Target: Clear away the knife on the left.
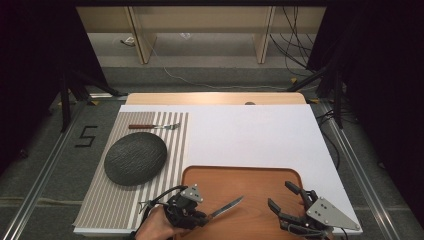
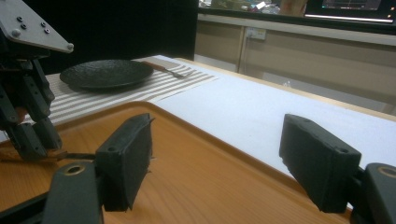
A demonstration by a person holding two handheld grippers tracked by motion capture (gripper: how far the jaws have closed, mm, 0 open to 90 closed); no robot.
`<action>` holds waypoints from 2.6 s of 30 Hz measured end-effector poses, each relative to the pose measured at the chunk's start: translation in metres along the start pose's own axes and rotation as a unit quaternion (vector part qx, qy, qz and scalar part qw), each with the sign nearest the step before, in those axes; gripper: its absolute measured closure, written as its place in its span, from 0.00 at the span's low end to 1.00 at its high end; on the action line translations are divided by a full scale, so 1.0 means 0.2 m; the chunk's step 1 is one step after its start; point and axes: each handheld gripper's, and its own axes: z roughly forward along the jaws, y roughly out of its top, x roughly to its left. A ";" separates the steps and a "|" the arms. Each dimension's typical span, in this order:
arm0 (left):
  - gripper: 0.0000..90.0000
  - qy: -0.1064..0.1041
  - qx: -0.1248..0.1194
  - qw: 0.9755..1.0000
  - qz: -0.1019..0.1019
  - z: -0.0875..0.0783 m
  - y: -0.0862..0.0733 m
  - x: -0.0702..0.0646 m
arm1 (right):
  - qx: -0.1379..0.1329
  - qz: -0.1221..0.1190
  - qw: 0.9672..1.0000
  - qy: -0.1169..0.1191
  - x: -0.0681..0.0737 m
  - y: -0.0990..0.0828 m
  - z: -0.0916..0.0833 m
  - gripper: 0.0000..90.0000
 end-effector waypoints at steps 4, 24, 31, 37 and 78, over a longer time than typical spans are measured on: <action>0.85 -0.001 0.003 1.000 -0.001 0.01 0.00 0.00 | 0.003 0.000 1.000 0.001 0.00 0.00 0.00 0.30; 0.35 0.018 -0.027 0.998 0.048 -0.02 0.03 -0.08 | 0.002 0.000 1.000 0.001 0.00 0.00 0.00 0.30; 0.32 0.034 -0.058 0.994 0.083 -0.04 0.05 -0.12 | 0.002 -0.001 1.000 0.002 0.00 0.00 0.00 0.30; 0.47 0.027 -0.083 0.990 0.114 -0.02 0.05 -0.15 | 0.002 -0.001 1.000 0.002 0.00 0.00 0.00 0.30; 1.00 0.028 -0.021 0.995 0.096 0.16 0.06 -0.09 | 0.001 -0.001 1.000 0.001 0.00 0.00 0.00 0.30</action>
